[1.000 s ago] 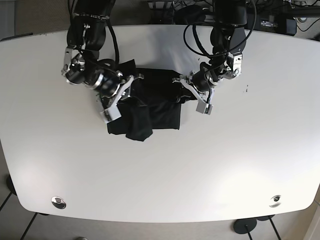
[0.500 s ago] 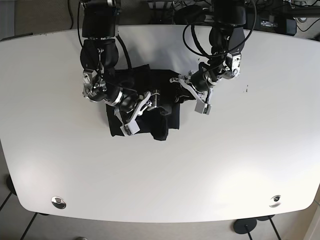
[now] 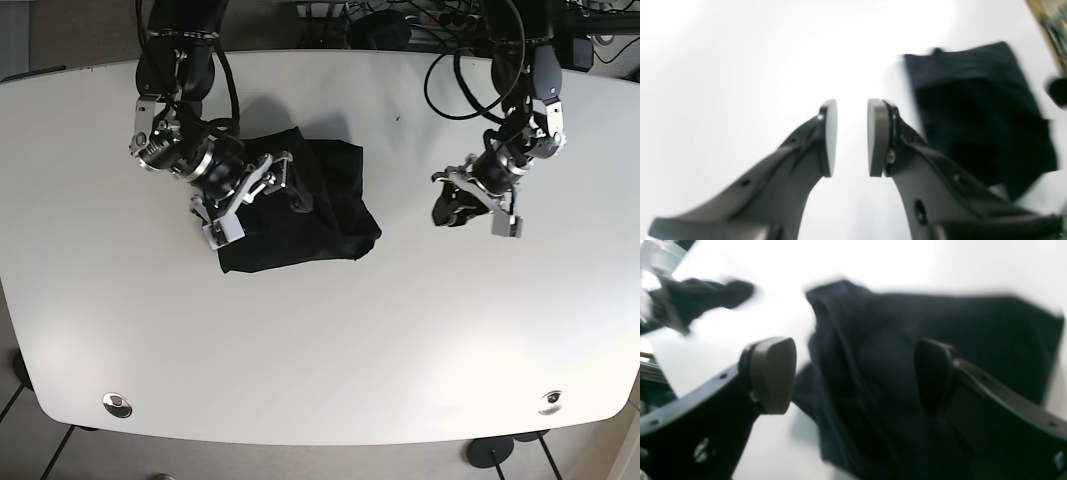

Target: Fold the T-shirt properly

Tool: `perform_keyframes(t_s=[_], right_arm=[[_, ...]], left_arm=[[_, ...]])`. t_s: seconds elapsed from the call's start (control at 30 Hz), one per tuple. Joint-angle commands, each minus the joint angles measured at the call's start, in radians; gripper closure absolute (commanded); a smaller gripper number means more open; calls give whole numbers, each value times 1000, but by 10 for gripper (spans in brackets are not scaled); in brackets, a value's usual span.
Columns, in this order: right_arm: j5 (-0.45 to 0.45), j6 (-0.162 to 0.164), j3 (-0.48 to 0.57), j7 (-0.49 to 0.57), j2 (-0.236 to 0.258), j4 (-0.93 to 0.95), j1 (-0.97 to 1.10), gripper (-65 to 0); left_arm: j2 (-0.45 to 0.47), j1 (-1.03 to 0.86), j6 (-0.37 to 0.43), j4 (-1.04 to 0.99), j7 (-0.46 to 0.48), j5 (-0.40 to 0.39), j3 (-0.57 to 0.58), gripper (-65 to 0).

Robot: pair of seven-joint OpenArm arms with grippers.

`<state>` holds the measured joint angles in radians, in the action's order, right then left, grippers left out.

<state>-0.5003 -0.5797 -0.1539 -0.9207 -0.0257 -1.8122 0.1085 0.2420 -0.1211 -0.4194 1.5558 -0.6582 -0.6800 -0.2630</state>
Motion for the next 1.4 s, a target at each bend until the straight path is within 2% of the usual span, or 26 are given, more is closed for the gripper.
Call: perform_keyframes(t_s=[0.03, 0.13, 0.23, 0.3, 0.4, 0.5, 0.6, 0.7, 0.77, 0.87, 0.9, 0.93, 1.0, 1.07, 1.13, 1.2, 1.27, 1.4], right_arm=[[-25, -9, 1, 24, -1, -24, 24, -515], [-19, -9, 32, 24, -12, -8, 73, -515], [-25, -9, 188, 27, -23, 24, 79, -514], [-24, -9, 279, 27, -69, 19, 78, -514], [-25, -9, 310, 27, -96, 12, 73, -514], [-25, -9, 313, 25, -95, -57, 70, -514], [-25, -9, 198, 25, -21, -128, 69, -514], [-19, -9, 26, 25, -12, -125, 12, -490], [-16, -9, -42, 25, 8, -79, -48, -434], [-16, -9, -106, 25, 74, 70, -191, -281], [-16, -9, -111, 27, 91, 131, -234, -233], [-14, -9, -111, 28, 119, 233, -301, -171], [-14, -12, -109, 32, 154, 414, -401, -98], [-13, -16, -91, 82, 174, 555, -462, -65], [-13, -16, 29, 217, 212, 671, -490, -59], [-14, -12, 129, 329, 235, 733, -493, -59], [-14, -18, 152, 418, 240, 813, -488, -59], [-25, -21, 152, 434, 283, 819, -439, -59]], left_arm=[[46, -5, -8, 15, 24, -24, -31, -137], [89, -28, -8, 16, 24, -25, -46, -137], [101, -36, -8, 24, 25, -28, -51, -136], [96, -39, -8, 31, 24, -31, -48, -136], [93, -39, -8, 76, 24, -25, -42, -137], [99, -33, -8, 136, 24, -25, 47, -137], [95, -32, -8, 212, 25, -24, 172, -137], [93, 13, -5, 208, 28, -24, 325, -137], [79, 24, -5, 186, 28, -24, 420, -135], [4, 25, -3, 154, 30, 30, 522, -133], [-20, 25, -3, 153, 30, 69, 545, -133], [-57, 25, -3, 153, 30, 142, 575, -133], [-109, 18, -3, 154, 30, 251, 609, -132], [-137, -2, -3, 147, 31, 320, 618, -132], [-149, -18, -3, 139, 76, 397, 617, -132], [-146, -25, -3, 102, 125, 429, 615, -132], [-129, -16, -5, 8, 151, 434, 598, -132], [-102, 100, -8, -193, 194, 434, 523, -132]])
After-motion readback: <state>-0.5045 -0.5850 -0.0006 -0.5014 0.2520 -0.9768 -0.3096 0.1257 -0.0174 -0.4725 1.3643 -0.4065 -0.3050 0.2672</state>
